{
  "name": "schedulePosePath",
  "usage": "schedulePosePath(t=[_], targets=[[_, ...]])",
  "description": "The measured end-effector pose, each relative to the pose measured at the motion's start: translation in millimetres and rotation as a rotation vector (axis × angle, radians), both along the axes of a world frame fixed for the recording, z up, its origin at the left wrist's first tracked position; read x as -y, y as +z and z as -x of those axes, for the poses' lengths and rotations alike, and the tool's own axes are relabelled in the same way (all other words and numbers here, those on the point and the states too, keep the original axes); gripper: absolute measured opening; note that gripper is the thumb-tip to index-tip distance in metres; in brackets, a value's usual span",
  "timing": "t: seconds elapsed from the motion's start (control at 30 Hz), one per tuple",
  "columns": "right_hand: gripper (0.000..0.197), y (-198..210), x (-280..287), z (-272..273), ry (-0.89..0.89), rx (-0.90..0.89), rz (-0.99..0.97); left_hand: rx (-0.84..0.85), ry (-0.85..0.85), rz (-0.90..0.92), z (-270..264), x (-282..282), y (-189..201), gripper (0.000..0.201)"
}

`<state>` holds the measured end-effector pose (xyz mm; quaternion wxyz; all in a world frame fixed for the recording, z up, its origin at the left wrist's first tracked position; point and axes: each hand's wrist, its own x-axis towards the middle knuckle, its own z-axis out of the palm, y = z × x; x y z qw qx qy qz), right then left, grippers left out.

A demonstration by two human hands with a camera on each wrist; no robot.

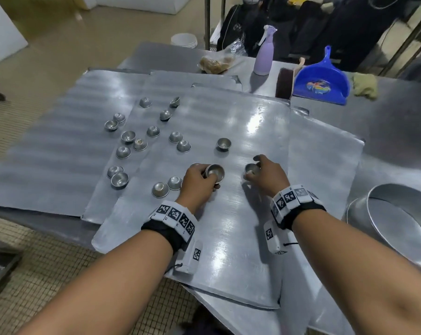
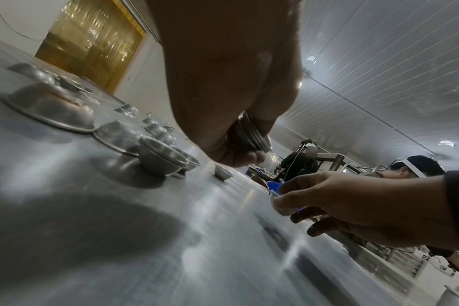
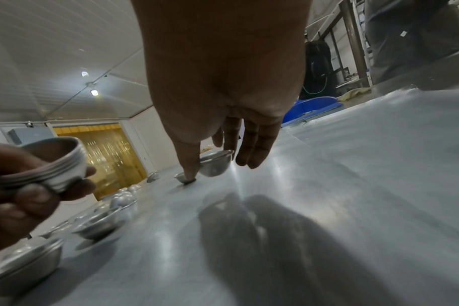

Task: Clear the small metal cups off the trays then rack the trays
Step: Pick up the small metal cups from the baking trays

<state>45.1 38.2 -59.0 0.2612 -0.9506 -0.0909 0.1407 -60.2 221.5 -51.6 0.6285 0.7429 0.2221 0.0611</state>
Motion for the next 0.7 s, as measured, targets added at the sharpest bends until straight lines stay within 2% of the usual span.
schedulePosePath(t=[0.07, 0.17, 0.3, 0.43, 0.6, 0.7], targets=[[0.059, 4, 0, 18, -0.004, 0.033, -0.035, -0.009, -0.008, -0.007, 5, 0, -1, 0.012], [0.040, 11, -2, 42, 0.004, 0.078, -0.118, -0.020, -0.009, -0.013, 12, -1, -2, 0.009], [0.054, 13, -4, 66, -0.022, 0.095, -0.237, -0.025, 0.007, -0.007, 20, 1, -4, 0.021], [0.055, 15, -4, 81, -0.004, 0.085, -0.351, -0.021, 0.039, -0.007, 23, 4, -10, 0.020], [0.062, 18, -5, 89, 0.091, 0.100, -0.359, -0.012, 0.082, -0.005, 24, 12, -6, 0.022], [0.061, 22, -4, 90, 0.135, 0.121, -0.387, -0.023, 0.094, 0.017, 23, 15, -5, 0.013]])
